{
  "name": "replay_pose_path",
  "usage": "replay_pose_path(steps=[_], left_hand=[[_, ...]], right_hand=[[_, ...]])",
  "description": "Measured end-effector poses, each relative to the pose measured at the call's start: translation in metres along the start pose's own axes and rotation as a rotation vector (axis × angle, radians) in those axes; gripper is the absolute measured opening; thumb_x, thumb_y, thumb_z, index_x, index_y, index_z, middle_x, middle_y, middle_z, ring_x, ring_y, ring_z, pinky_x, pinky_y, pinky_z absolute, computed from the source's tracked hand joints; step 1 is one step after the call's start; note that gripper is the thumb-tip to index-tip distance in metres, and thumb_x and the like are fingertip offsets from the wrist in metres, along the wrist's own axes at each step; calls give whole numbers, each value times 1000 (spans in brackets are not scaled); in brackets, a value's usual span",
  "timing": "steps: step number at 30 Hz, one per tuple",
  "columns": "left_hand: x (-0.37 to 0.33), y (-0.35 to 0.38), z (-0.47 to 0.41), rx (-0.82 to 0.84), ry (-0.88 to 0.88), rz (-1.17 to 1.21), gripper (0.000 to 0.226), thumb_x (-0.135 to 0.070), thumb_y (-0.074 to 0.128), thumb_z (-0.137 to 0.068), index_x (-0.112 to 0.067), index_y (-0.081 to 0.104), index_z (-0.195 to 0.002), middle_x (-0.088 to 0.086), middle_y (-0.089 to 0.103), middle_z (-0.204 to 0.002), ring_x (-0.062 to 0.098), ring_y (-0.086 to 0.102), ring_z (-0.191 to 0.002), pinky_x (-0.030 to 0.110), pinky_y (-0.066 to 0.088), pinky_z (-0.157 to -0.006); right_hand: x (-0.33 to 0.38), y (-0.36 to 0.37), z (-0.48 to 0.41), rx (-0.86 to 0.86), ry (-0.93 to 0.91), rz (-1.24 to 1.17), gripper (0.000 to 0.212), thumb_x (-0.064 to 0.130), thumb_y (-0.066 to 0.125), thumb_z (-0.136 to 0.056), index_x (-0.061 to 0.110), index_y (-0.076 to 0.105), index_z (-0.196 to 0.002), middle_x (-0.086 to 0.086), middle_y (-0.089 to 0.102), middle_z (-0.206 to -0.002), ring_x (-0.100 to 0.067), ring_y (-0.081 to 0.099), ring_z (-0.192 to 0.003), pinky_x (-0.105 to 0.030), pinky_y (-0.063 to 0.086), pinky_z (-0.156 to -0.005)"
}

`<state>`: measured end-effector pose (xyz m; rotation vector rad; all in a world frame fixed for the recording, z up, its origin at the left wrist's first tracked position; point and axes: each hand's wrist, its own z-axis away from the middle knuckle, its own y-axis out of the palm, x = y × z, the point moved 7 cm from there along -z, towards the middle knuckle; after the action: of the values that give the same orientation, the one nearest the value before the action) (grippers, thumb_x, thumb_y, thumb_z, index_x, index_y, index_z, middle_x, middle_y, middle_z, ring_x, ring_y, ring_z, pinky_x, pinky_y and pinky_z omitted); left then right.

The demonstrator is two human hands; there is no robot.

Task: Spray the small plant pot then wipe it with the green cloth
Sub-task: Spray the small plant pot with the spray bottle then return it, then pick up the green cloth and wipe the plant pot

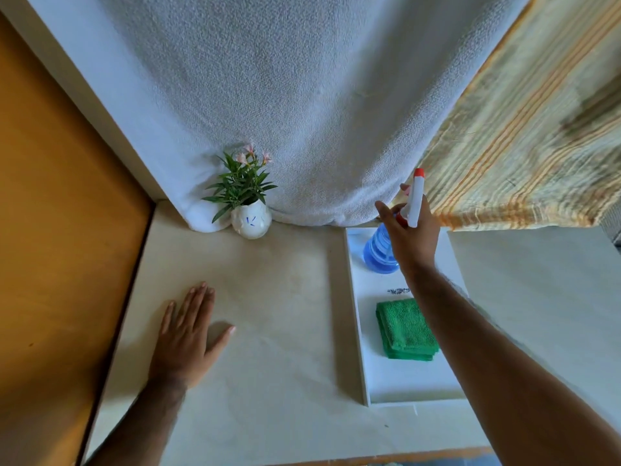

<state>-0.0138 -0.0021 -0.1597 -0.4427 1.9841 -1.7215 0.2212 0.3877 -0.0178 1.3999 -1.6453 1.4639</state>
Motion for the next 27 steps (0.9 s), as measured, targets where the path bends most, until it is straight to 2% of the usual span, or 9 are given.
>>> replay_pose_path(steps=[4,8,10,12,14,17,20,23,27], left_hand=[[-1,-2,0,28,-6,1,88,-65,39,-92,-8,36,-159,13,34,-169,30,37,-153,58,27,-124],[-2,-4,-1,32,-13,5,89,-65,38,-91,-7,36,-159,13,34,-168,31,37,-153,59,27,-124],[-3,-5,-3,26,-14,8,89,-65,38,-91,-7,37,-158,14,35,-168,32,37,-153,60,28,-124],[-5,-7,-3,21,-20,11,88,-65,38,-91,-8,37,-158,13,34,-169,30,35,-154,59,28,-124],[-5,-8,-1,11,-30,12,88,-64,38,-92,-9,36,-159,12,33,-169,29,34,-155,58,26,-125],[-8,-10,0,-24,-16,5,84,-62,41,-93,-6,42,-156,15,39,-166,33,41,-151,60,31,-123],[-9,-11,2,-48,-11,12,83,-60,43,-92,-5,43,-155,16,41,-164,35,43,-150,61,33,-121],[-10,-12,3,-52,-15,19,85,-60,43,-91,-4,43,-155,17,41,-164,35,43,-150,62,33,-121],[-11,-12,2,-60,-7,7,85,-60,43,-92,-3,43,-155,18,41,-164,35,43,-149,62,33,-121]], right_hand=[[-2,3,-2,45,21,24,46,53,80,-77,25,66,-110,5,70,-82,-5,63,-65,-38,58,-72],[0,0,2,109,35,55,51,49,86,-73,17,64,-106,4,68,-76,-2,60,-65,-38,55,-70],[-2,-7,12,141,46,43,85,45,90,-73,14,50,-141,3,68,-106,-2,63,-91,-29,52,-85],[-9,-23,35,140,63,57,110,46,88,-77,17,23,-160,-5,52,-148,-12,51,-133,-35,41,-111],[-16,-41,68,166,18,153,107,51,81,-82,13,19,-161,-8,33,-163,-17,32,-149,-44,30,-120],[-26,-57,123,317,-139,421,103,61,72,-84,5,27,-159,-10,31,-164,-21,26,-151,-39,24,-123],[-40,-59,169,487,-311,672,102,64,68,-85,1,32,-157,-12,28,-165,-24,21,-154,-43,22,-124],[-59,-62,195,609,-318,837,102,65,63,-87,4,26,-159,-10,17,-168,-23,12,-155,-41,18,-125],[-64,-70,193,611,-339,852,90,50,81,-81,4,46,-151,-15,36,-161,-30,34,-149,-46,31,-120]])
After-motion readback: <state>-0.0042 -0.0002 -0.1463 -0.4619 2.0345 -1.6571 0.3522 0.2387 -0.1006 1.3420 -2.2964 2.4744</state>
